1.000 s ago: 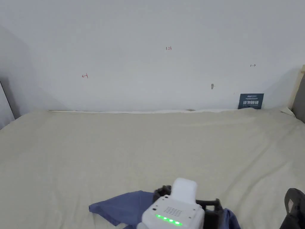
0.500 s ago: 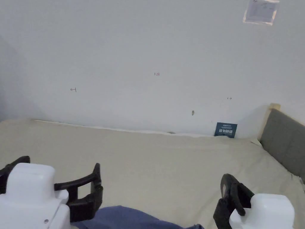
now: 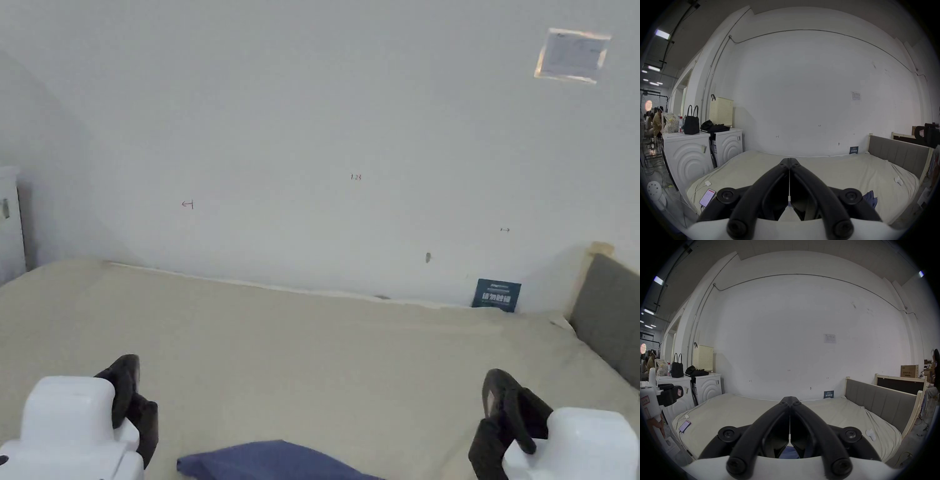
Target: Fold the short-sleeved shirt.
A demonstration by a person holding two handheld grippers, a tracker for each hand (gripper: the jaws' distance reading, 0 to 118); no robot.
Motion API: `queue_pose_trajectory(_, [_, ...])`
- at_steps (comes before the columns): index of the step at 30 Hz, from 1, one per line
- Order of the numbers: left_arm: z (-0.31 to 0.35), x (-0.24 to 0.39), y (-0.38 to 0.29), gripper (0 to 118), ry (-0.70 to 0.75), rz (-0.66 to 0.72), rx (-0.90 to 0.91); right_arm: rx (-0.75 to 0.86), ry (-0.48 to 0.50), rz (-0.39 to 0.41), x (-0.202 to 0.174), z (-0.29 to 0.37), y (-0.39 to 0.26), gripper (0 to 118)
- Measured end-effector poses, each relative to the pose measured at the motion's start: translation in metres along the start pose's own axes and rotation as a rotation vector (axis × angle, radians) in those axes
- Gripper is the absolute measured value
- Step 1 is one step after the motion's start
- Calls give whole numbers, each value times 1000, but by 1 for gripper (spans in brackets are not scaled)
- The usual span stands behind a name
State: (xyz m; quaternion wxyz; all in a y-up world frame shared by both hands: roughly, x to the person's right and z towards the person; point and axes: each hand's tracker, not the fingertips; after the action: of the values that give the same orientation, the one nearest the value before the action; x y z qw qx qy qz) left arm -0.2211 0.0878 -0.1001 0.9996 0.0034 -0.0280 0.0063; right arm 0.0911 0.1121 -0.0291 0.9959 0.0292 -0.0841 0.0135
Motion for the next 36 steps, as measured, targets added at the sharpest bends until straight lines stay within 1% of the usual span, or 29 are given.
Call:
queue_pose_trajectory(7, [0,9,-3,0,-18,-22,-12,-19,-2,4,0,-5,-5,1])
queue_pose_trajectory(13, [-14,10,-16,1,-31,-26,-64,-50,5,-4,0,-14,-16,1])
queue_pose_trajectory(14, [-19,10,-20,16,-44,-23,-89,-57,7,-5,1,-16,-19,1])
queue_pose_trajectory(15, [-24,11,-25,45,-62,-23,-120,-62,8,-6,1,-18,-22,1])
queue_pose_trajectory(16, [-29,11,-32,65,-87,-25,-144,-68,8,-8,1,-21,-25,1])
queue_pose_trajectory(17, [-38,11,-41,82,-112,-11,-178,-75,11,-9,1,-24,-28,1])
queue_pose_trajectory(18, [-48,12,-51,104,-129,6,-227,-85,11,-11,1,-27,-31,1])
queue_pose_trajectory(19, [-56,14,-60,118,-150,11,-268,-92,11,-13,2,-30,-34,1])
queue_pose_trajectory(21, [-78,19,-90,118,-177,3,-402,-111,13,-16,4,-37,-41,1])
queue_pose_trajectory(22, [-88,23,-101,118,-204,-13,-420,-117,11,-19,5,-39,-44,1])
queue_pose_trajectory(27, [-158,49,-185,118,-214,-159,-703,-160,2,-29,14,-48,-61,1])
queue_pose_trajectory(29, [-186,57,-218,118,-233,-185,-778,-177,-8,-34,22,-51,-68,1])
queue_pose_trajectory(31, [-208,63,-248,118,-248,-197,-818,-191,-25,-41,29,-52,-73,1])
queue_pose_trajectory(32, [-217,66,-262,118,-229,-199,-858,-197,-32,-42,33,-52,-75,1])
queue_pose_trajectory(33, [-227,66,-274,117,-218,-173,-900,-202,-42,-39,36,-53,-78,1])
queue_pose_trajectory(34, [-232,66,-281,114,-228,-120,-904,-207,-56,-30,39,-53,-80,1])
queue_pose_trajectory(36, [-239,72,-296,112,-227,-159,-881,-231,-78,-15,47,-55,-83,1])
